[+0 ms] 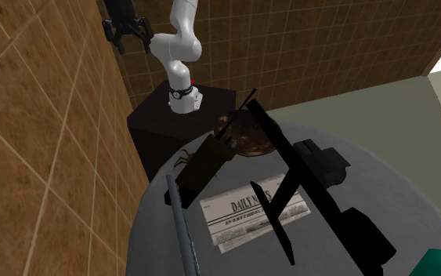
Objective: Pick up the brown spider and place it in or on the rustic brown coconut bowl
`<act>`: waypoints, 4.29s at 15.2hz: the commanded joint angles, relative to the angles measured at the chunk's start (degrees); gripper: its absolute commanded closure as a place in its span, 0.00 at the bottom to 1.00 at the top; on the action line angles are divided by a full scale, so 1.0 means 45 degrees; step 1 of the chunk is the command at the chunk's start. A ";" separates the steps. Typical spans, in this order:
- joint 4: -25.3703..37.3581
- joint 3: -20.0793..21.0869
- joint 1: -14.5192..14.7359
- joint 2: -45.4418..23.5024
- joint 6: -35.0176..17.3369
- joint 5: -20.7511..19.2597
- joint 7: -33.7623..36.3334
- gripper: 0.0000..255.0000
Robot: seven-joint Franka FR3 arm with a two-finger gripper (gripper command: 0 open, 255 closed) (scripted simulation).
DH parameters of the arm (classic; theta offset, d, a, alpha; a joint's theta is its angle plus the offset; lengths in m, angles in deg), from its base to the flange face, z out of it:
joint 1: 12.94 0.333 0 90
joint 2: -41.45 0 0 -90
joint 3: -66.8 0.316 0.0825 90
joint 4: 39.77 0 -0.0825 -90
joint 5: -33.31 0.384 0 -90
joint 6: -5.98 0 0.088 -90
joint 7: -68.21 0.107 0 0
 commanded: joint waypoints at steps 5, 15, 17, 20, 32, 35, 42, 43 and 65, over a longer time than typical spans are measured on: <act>0.0604 0.1047 0.0224 -0.1290 -0.0594 0.0653 0.1334 0.00; 0.3275 0.3375 0.0489 -0.5328 -0.1812 0.1328 0.4634 0.00; 0.4006 0.3784 0.0526 -0.6255 -0.1972 0.1259 0.5321 0.00; 0.5234 0.4347 0.0609 -0.7723 -0.2133 0.1012 0.6381 0.00; 1.2170 0.5436 0.2138 -1.4479 -0.1293 -0.1222 1.0476 0.00; 1.1587 0.5416 0.2140 -1.4426 -0.1828 -0.1195 1.0459 0.00; 1.0784 0.5416 0.2137 -1.4411 -0.2617 -0.1189 1.0455 0.00; 1.0784 0.5416 0.2137 -1.4411 -0.2617 -0.1189 1.0455 0.00; 1.2156 0.5454 0.2217 -1.4410 -0.1256 -0.1197 1.0577 1.00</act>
